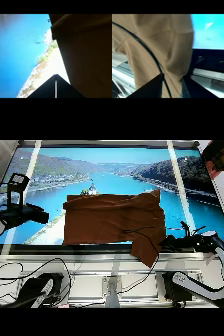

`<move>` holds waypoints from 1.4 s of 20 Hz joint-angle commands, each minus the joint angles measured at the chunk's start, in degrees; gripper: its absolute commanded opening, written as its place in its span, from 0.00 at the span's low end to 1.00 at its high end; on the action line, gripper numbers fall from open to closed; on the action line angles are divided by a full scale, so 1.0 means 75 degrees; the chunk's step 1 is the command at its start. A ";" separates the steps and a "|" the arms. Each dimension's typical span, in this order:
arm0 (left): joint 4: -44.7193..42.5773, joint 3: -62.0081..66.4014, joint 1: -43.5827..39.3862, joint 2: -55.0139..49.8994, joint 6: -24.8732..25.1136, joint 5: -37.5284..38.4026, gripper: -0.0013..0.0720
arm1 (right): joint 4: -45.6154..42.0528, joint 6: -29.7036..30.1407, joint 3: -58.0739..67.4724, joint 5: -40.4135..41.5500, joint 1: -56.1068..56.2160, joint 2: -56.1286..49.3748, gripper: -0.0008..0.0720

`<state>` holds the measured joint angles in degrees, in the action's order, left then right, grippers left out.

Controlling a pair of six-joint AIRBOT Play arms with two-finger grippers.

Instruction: Fold the clothes and pants, and hang the long-sleeved shirts on hangers.

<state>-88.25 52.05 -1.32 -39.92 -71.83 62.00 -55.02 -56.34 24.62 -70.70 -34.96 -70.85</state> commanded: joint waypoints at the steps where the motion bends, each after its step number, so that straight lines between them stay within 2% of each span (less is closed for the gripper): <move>1: 0.0000 -0.0003 0.0003 -0.0003 0.0003 -0.0003 0.03 | -0.0047 0.0108 -0.0210 0.0388 0.0189 -0.0015 0.42; 6: 0.0026 -0.0012 0.0000 -0.0003 -0.0029 -0.0003 0.04 | 0.0335 0.0411 -0.0210 0.0385 0.0192 -0.0015 0.37; 7: 0.0122 -0.0044 0.0006 -0.0006 -0.0248 -0.0012 0.04 | 0.0335 0.0440 -0.0210 0.0388 0.0192 -0.0015 0.27; 8: 0.0184 -0.0131 0.0009 -0.0006 -0.0469 -0.0017 0.03 | 0.0332 0.0455 -0.0210 0.0417 0.0192 -0.0015 0.24; 10: 0.0262 -0.0577 0.0009 -0.0003 -0.0845 -0.0015 0.03 | 0.0335 0.0440 -0.0210 0.0408 0.0192 -0.0012 0.03; 11: 0.0393 -0.0863 0.0017 -0.0003 -0.1142 -0.0061 0.03 | 0.0332 0.0440 -0.0210 0.0321 0.0192 -0.0012 0.03; 13: 0.1501 -0.1772 0.0283 0.0000 -0.1582 -0.0417 0.03 | 0.0332 0.0440 -0.0210 0.0283 0.0192 -0.0012 0.03; 15: 0.2844 -0.2742 0.0746 0.0000 -0.1562 -0.0839 0.03 | 0.0332 0.0440 -0.0210 0.0280 0.0192 -0.0012 0.03; 17: 0.3637 -0.3512 0.1326 -0.0003 -0.1480 -0.1105 0.03 | 0.0332 0.0440 -0.0210 0.0280 0.0192 -0.0012 0.03; 18: 0.3861 -0.3745 0.1664 -0.0003 -0.1475 -0.1075 0.03 | 0.0335 0.0440 -0.0210 0.0280 0.0192 -0.0012 0.03; 20: 0.4179 -0.3972 0.2390 -0.0003 -0.0982 -0.0653 0.03 | 0.0338 0.0437 -0.0210 0.0277 0.0192 -0.0012 0.03; 22: 0.3975 -0.3987 0.2978 -0.0003 -0.0787 -0.0277 0.04 | 0.0338 0.0437 -0.0210 0.0280 0.0192 -0.0012 0.03; 23: 0.3821 -0.3987 0.3185 -0.0003 -0.0790 -0.0219 0.14 | 0.0338 0.0434 -0.0210 0.0277 0.0192 -0.0012 0.03; 24: 0.3707 -0.3987 0.3369 -0.0009 -0.0790 -0.0117 0.37 | 0.0338 0.0431 -0.0210 0.0254 0.0192 -0.0012 0.03; 25: 0.3620 -0.3987 0.3491 -0.0017 -0.0787 0.0041 0.48 | 0.0341 0.0434 -0.0210 0.0201 0.0192 -0.0012 0.03; 26: 0.3532 -0.3987 0.3555 -0.0070 -0.0766 0.0236 0.52 | 0.0341 0.0434 -0.0210 0.0166 0.0192 -0.0012 0.03; 28: 0.3544 -0.3987 0.3573 -0.0428 -0.0562 0.0568 0.53 | 0.0341 0.0434 -0.0210 0.0169 0.0192 -0.0012 0.03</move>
<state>-61.21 22.50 23.55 -41.10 -77.78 62.19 -52.53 -53.06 23.00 -68.55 -33.54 -70.98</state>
